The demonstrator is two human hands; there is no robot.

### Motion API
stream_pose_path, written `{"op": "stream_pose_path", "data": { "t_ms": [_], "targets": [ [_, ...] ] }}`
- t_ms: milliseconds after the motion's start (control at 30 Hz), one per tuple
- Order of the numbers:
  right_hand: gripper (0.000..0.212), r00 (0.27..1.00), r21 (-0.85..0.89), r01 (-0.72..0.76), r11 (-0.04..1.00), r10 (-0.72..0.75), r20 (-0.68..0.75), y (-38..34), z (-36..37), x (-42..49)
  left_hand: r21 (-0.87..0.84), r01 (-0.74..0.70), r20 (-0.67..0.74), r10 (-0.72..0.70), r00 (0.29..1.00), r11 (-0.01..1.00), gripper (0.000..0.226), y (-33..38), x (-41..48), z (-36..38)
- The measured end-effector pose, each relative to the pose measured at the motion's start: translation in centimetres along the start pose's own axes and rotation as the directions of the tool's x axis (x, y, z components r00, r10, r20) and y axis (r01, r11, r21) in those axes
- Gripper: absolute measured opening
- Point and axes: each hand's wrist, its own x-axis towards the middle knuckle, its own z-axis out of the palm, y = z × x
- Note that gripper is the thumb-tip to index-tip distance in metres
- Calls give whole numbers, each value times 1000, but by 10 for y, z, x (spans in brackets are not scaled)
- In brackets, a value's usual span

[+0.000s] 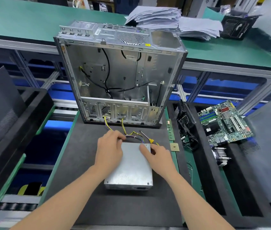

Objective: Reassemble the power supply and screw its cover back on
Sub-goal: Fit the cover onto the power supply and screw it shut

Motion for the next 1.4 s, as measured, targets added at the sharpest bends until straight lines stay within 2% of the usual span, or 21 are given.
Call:
{"op": "stream_pose_path", "data": {
  "t_ms": [67, 167, 200, 267, 400, 533, 700, 800, 867, 1033, 1200, 1400],
  "targets": [
    [51, 994, -30, 46, 999, -49, -101, 7, -9, 10, 119, -134, 42, 130, 991, 984, 16, 8, 3, 2],
    [21, 981, -127, 38, 991, -61, -186, 17, -21, 24, 70, -166, 103, 159, 982, 984, 9, 16, -1, 10],
    [17, 985, -182, 29, 983, -60, -164, 20, -22, 27, 70, -179, 106, 172, 980, 981, 9, 16, -4, 13],
    [27, 994, -253, 5, 968, -33, -108, 26, -17, 30, 94, -196, 104, 186, 977, 976, 11, 13, -5, 16],
    [29, 989, -226, -62, 972, 30, -142, 32, -7, 29, 46, -152, 84, 147, 985, 987, 12, 10, -4, 15],
    [22, 995, -305, -93, 948, 80, -57, 32, -11, 28, 44, -119, 56, 116, 992, 992, 11, 11, -4, 17],
    [19, 986, -139, -140, 980, 125, -109, 33, -27, 13, 134, -122, 73, 113, 991, 983, 10, 16, -2, 17],
    [17, 980, -60, -155, 986, 146, -139, 36, -41, 4, 205, -182, 100, 164, 981, 962, 25, 35, 6, 18],
    [20, 975, 0, -179, 984, 178, -136, 38, -51, -1, 133, -244, 133, 227, 965, 961, 33, 56, 9, 25],
    [32, 977, 54, -162, 985, 168, -132, 51, -74, -10, -39, -328, 233, 328, 916, 944, 25, 105, 3, 57],
    [25, 981, 90, -154, 984, 163, -104, 73, -105, -6, -29, -241, 361, 235, 903, 970, 23, 140, 3, 102],
    [19, 984, 118, -168, 979, 173, -29, 114, -151, 4, 34, -151, 416, 124, 901, 988, 27, 163, 1, 156]
  ]
}}
